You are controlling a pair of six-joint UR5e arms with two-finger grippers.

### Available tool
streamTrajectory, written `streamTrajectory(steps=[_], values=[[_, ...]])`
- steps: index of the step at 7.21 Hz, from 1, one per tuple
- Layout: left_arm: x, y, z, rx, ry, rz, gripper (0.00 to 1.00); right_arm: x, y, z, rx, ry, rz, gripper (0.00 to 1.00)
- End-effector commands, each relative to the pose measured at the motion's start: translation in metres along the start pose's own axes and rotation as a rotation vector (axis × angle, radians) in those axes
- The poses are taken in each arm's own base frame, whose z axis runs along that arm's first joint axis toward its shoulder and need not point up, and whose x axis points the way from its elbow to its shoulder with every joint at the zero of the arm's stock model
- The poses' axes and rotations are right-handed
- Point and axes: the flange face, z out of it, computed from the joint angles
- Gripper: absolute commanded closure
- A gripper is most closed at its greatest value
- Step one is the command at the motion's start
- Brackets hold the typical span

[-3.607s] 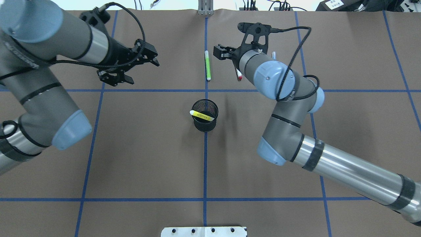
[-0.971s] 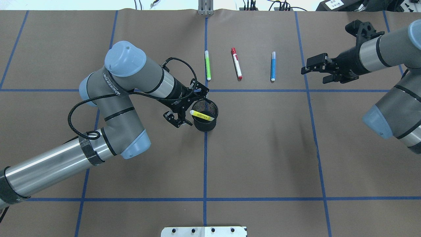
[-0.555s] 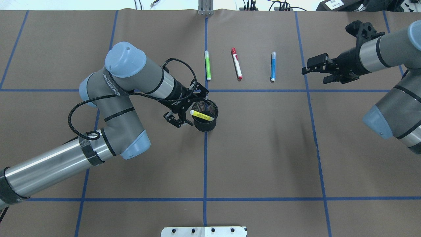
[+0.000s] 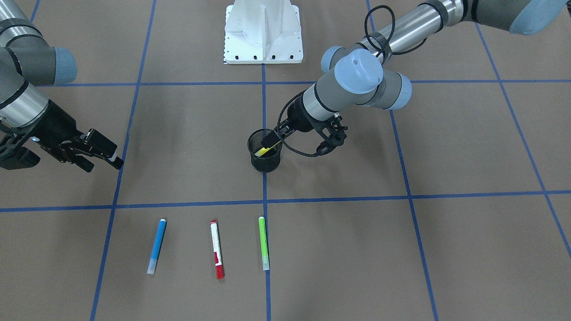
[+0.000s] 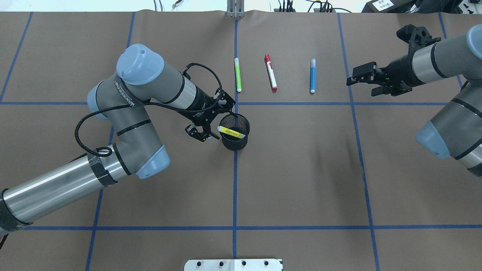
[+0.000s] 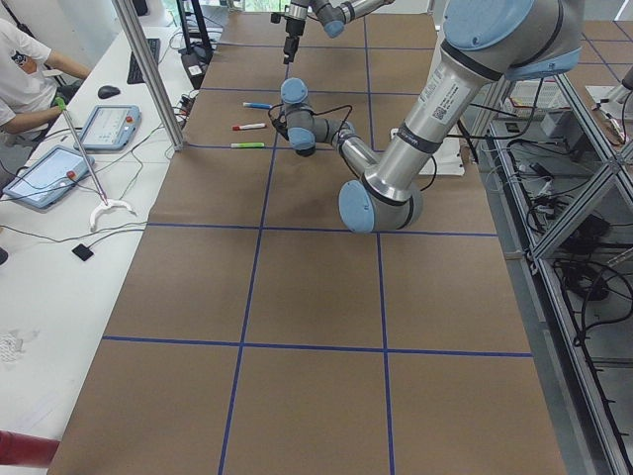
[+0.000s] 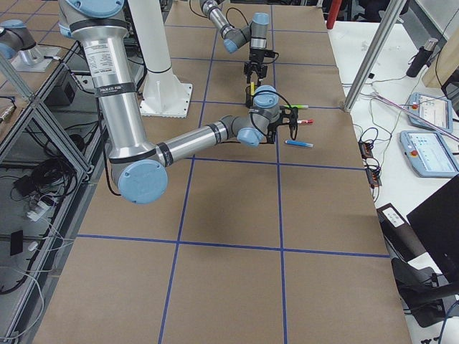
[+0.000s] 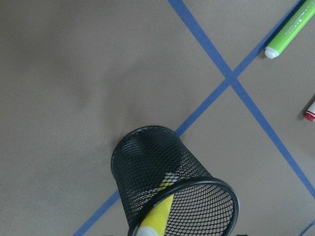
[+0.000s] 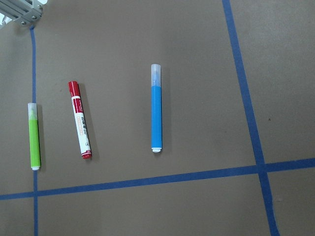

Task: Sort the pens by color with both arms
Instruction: 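Lower the left gripper into the cup and grasp the yellow highlighter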

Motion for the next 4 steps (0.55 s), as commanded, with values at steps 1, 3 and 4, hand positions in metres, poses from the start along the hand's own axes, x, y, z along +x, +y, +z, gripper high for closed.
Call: streamTrajectory(steps=[1, 3, 4], values=[[-0.0008, -0.0022, 0.0017, 0.002, -0.003, -0.004, 0.25, 0.0023, 0.0005, 0.0003, -0.001, 0.003, 0.001, 0.01], [-0.0006, -0.0016, 0.0012, 0.002, -0.002, -0.005, 0.41, 0.0022, 0.0006, 0.0003, -0.002, 0.002, -0.001, 0.01], [-0.0007, -0.0018, 0.0013, 0.002, -0.003, -0.009, 0.52, 0.0022, 0.0006, 0.0003, -0.002, 0.002, -0.001, 0.01]])
